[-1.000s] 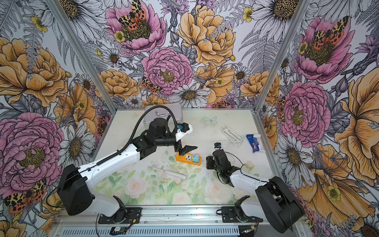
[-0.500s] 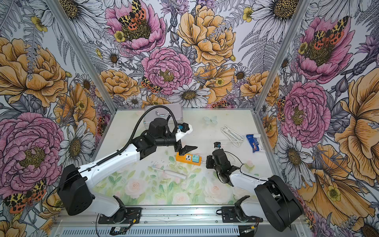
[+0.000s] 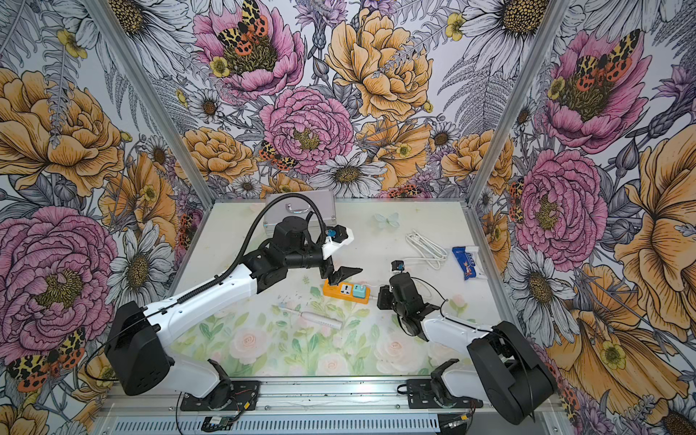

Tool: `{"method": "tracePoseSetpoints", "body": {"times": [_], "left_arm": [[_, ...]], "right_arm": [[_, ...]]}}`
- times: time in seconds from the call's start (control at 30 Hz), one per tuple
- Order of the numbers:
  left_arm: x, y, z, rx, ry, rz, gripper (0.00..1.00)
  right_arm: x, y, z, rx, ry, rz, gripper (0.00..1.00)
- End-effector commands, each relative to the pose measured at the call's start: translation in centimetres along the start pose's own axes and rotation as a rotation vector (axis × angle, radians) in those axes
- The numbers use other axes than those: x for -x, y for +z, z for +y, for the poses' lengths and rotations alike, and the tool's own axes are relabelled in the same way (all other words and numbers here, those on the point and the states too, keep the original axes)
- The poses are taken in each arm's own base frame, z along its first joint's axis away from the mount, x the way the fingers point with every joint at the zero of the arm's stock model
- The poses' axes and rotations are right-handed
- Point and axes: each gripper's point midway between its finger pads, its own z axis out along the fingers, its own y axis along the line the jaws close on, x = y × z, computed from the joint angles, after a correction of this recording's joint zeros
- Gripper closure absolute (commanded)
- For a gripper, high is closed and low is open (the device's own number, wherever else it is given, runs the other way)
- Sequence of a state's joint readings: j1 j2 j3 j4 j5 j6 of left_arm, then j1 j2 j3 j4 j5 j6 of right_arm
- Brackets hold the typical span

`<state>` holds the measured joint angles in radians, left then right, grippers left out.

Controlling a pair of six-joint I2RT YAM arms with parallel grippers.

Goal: Charge the electric toothbrush
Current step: Pick up the charging cable from the center of the board.

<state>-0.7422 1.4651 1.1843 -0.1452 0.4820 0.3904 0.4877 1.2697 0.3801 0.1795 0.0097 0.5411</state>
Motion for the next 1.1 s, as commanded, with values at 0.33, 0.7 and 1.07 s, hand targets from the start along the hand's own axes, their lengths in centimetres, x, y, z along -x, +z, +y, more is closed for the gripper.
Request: {"method": "tracePoseSetpoints", "body": {"times": [0.33, 0.7, 1.07], "left_arm": [[-3.7, -1.4, -1.2, -0.005, 0.140, 0.215, 0.01], [-11.7, -2.8, -4.4, -0.083, 0.389, 0.626, 0.01], [-18.1, -1.4, -7.5, -0.185, 0.511, 0.885, 0.04]], "right_arm": [[2.3, -4.1, 3.6, 0.090, -0.035, 0.096, 1.00], [2.2, -3.5, 3.5, 0.053, 0.017, 0.172, 1.00], [3.1, -3.6, 2.9, 0.054, 0.028, 0.150, 1.00]]}}
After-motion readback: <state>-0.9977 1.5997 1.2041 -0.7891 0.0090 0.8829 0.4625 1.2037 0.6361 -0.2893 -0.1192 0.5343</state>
